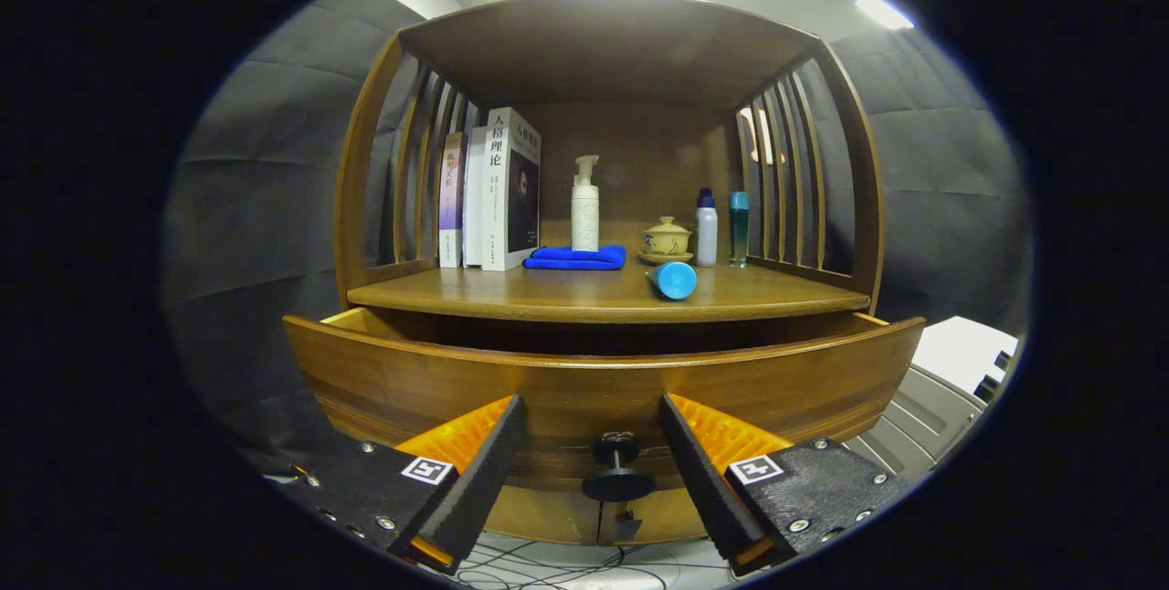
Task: Pull open the drawer, take out the items inside it, and place them on the countertop above the cabinet.
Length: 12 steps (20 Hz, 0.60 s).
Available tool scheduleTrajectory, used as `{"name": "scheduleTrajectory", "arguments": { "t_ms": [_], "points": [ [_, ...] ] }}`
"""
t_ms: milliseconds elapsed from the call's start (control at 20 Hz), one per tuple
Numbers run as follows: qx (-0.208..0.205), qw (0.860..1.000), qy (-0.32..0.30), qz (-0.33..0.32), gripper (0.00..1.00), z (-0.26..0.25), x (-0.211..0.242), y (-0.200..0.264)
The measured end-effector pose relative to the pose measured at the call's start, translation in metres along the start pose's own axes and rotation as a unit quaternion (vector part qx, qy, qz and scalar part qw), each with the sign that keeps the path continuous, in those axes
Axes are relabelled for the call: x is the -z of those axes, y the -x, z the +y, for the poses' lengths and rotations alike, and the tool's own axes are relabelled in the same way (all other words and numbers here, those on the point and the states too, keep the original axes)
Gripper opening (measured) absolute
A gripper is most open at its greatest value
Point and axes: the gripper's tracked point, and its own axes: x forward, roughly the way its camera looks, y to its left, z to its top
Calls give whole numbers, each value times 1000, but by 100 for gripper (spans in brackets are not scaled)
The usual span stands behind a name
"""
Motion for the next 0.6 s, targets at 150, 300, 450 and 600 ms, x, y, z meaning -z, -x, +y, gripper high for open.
{"name": "scheduleTrajectory", "arguments": {
  "t_ms": [150,300,450,600],
  "points": [
    [-4,1000,-4,-1,94,0,-2,-9],
    [-5,1000,-5,-1,94,-1,-2,-17],
    [-7,1000,1,-1,94,-3,-2,-30],
    [-9,1000,-1,-2,94,-3,-1,-35]
  ]
}}
